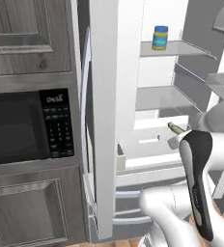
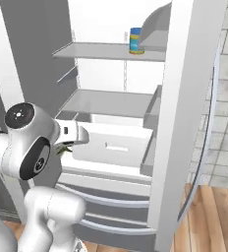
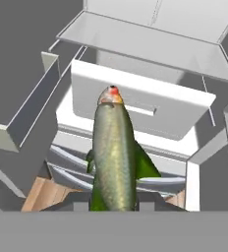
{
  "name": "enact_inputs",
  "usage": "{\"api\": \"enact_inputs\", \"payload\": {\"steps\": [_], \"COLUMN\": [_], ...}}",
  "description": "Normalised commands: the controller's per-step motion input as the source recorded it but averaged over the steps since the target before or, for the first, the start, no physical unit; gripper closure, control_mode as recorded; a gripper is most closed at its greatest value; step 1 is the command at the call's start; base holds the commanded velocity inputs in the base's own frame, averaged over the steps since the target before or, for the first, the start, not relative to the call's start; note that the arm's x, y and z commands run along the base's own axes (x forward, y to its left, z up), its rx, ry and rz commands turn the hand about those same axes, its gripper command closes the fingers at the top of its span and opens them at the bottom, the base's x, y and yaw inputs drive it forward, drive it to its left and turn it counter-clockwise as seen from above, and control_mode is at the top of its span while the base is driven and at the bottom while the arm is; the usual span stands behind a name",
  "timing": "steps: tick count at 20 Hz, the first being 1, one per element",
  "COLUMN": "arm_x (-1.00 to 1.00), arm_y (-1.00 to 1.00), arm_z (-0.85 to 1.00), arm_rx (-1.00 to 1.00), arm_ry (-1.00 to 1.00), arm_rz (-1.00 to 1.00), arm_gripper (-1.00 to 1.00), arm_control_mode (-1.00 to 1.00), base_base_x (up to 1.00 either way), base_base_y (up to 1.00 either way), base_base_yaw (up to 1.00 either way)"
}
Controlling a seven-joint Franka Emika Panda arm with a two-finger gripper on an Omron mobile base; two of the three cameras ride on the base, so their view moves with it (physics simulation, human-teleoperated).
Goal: Take the fish out of the fridge, briefly rinse it in the sink, and place it on the tray next to the sink.
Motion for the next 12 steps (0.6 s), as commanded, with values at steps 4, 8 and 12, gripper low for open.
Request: {"api": "enact_inputs", "payload": {"steps": [4,8,12], "arm_x": [0.00,0.00,0.00], "arm_y": [0.00,0.00,0.00], "arm_z": [0.00,0.00,0.00], "arm_rx": [0.00,0.00,0.00], "arm_ry": [0.00,0.00,0.00], "arm_rz": [0.00,0.00,0.00], "arm_gripper": [1.00,1.00,1.00], "arm_control_mode": [1.00,1.00,1.00], "base_base_x": [-1.00,-0.89,-0.50], "base_base_y": [0.00,0.00,0.00], "base_base_yaw": [0.24,0.70,0.89]}}
